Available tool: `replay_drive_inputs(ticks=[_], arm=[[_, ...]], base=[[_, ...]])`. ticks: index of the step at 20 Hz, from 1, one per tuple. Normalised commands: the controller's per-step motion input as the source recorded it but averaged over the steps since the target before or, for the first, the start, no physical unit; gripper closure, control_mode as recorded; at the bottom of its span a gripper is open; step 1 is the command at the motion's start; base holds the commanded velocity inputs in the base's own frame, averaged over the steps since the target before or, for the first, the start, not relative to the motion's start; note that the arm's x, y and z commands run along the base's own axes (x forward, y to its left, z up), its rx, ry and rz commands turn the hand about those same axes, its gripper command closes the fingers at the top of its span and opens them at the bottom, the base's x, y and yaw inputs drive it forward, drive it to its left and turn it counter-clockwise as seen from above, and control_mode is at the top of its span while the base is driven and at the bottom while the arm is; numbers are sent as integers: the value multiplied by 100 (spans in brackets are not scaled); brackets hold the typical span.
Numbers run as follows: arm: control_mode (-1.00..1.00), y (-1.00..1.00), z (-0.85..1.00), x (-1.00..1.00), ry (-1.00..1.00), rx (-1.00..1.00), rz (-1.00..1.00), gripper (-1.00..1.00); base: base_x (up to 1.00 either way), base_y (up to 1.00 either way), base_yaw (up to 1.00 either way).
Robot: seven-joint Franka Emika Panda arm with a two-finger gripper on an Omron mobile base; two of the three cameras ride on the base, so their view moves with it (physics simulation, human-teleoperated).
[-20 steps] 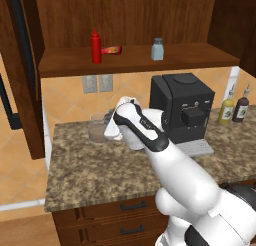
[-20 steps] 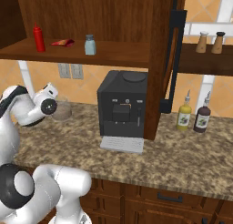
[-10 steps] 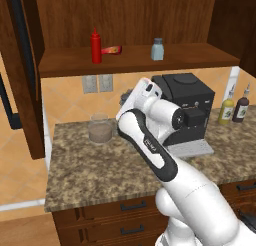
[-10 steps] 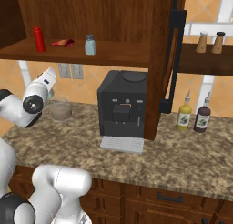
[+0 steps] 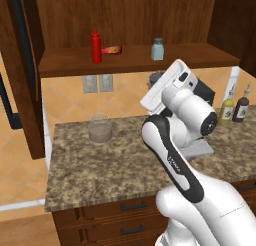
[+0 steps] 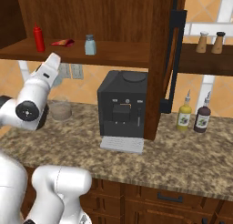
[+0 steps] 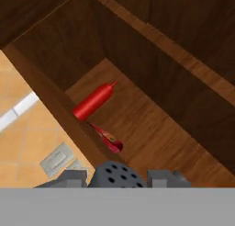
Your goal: Put the shaker and condiment bottle from the counter next to their counterparts in the cabinet.
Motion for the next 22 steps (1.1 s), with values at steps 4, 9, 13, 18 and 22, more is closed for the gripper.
replay_drive_inputs(ticks=[4,9,13,18,22], arm=[[-100,-77,84,-31,-19,2,-6,100],[-100,-86,91,-9,-11,7,-9,100],[-100,-83,88,-2,-1,0,-16,100],[-100,-57,36,10,14,1,-11,100],[-100,0,-1,1,0,0,0,100]], base=[[0,0,0],[0,0,0],[0,0,0],[0,0,0],[0,0,0]])
